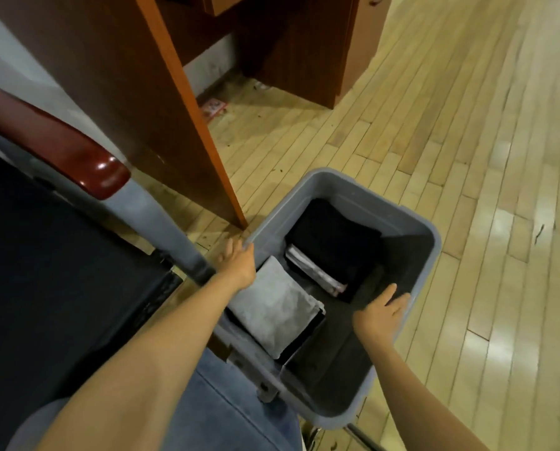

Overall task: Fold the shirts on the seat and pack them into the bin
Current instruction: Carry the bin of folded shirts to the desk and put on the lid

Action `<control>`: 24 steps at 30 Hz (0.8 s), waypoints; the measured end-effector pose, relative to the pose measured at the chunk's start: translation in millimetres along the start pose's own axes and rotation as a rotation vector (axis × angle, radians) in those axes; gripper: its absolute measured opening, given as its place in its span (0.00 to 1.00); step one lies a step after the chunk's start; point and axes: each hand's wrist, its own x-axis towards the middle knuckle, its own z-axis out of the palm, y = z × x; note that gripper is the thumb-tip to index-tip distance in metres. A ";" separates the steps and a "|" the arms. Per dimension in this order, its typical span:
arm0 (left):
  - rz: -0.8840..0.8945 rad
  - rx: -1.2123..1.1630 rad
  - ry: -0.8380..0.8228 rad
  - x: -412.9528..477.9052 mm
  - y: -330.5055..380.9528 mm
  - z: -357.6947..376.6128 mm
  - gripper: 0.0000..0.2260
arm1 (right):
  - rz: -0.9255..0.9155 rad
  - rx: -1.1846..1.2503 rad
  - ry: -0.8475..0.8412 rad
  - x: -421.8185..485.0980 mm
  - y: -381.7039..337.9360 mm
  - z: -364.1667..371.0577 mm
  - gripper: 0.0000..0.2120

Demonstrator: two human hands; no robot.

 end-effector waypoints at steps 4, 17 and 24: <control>-0.014 0.116 0.020 24.3 -1.6 12.5 0.33 | -0.029 0.102 0.077 15.8 16.8 -1.8 0.40; 0.015 0.123 0.142 67.5 0.6 13.3 0.29 | -0.088 0.099 0.103 87.3 14.0 -5.7 0.38; 0.049 0.124 0.177 105.6 9.5 -10.7 0.28 | -0.093 -0.006 0.077 140.7 -12.2 -12.0 0.40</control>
